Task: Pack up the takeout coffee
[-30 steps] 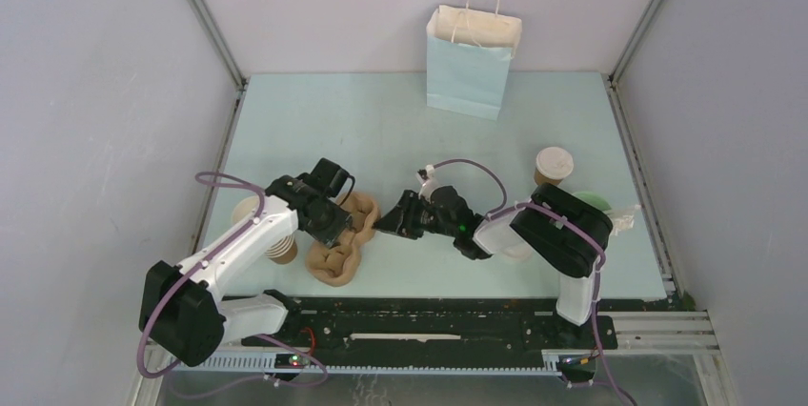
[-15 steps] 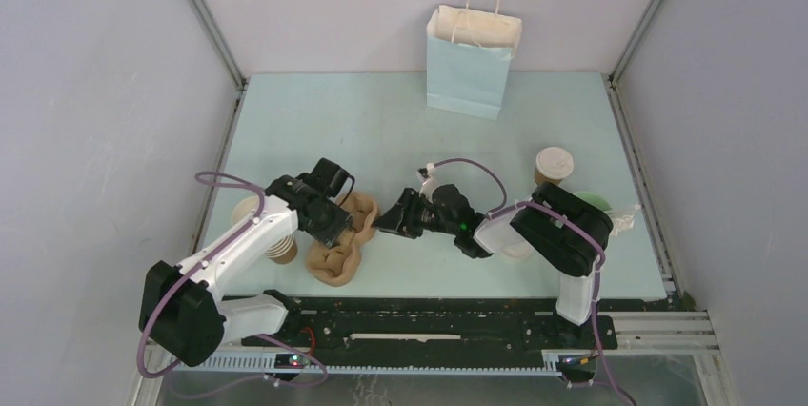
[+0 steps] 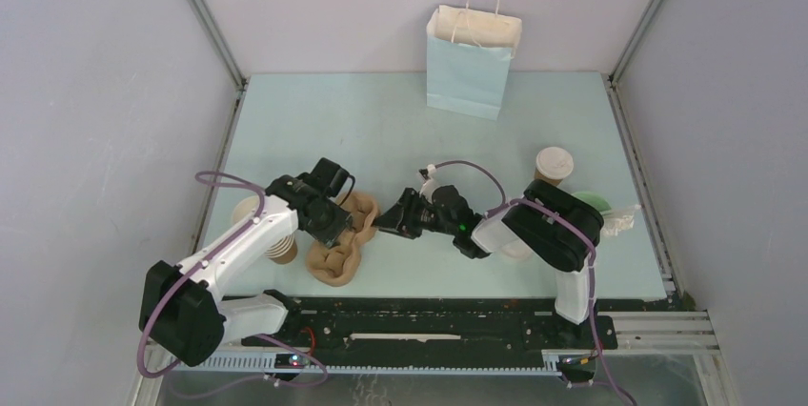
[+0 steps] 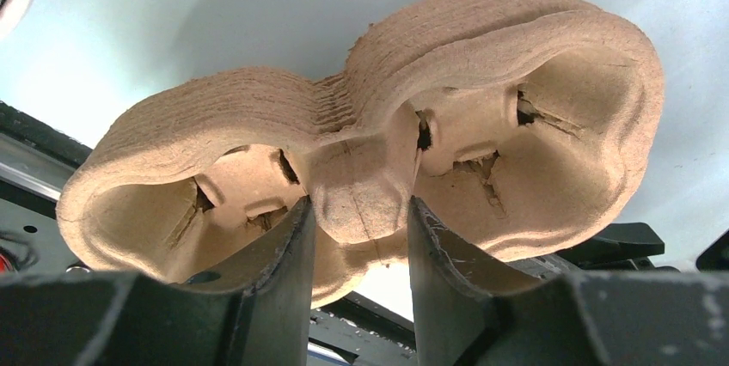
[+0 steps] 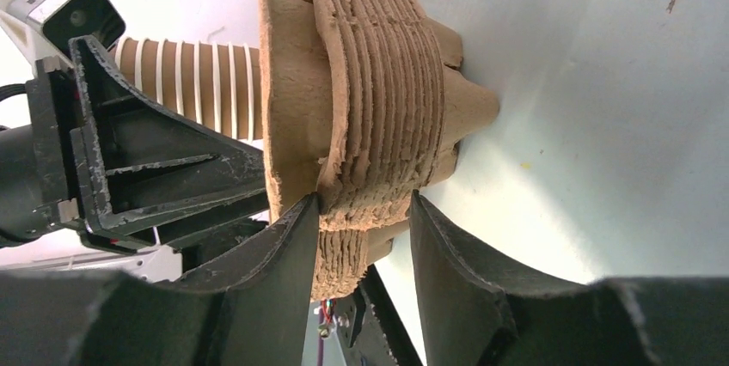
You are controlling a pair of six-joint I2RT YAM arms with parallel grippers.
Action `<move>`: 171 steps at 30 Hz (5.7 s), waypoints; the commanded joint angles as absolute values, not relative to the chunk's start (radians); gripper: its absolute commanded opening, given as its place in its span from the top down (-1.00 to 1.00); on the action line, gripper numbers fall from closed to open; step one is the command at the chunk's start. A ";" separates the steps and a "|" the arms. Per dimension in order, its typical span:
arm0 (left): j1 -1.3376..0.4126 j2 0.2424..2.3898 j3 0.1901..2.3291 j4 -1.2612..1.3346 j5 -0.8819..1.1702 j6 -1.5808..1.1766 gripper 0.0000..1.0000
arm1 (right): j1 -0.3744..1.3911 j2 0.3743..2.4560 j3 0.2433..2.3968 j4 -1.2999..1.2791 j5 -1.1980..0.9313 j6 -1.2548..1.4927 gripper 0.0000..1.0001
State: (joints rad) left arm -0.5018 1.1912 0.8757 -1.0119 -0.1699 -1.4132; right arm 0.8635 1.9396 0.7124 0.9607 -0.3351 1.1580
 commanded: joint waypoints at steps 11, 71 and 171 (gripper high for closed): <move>-0.537 1.148 1.032 -1.086 -0.231 -1.455 0.48 | 0.916 1.860 0.744 0.793 -0.185 1.023 0.00; -0.573 1.084 1.170 -1.127 -0.273 -1.320 0.72 | 1.105 1.604 0.929 0.197 0.237 0.815 0.67; -0.573 0.743 1.276 -0.754 0.109 -0.447 0.81 | 0.153 1.940 2.244 -0.800 0.209 0.452 -0.75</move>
State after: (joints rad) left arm -0.5713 0.7479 1.2999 -0.7860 0.1329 -0.4450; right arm 0.1574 1.8126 1.9903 -0.6384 0.1020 0.4942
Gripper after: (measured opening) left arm 0.427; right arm 0.879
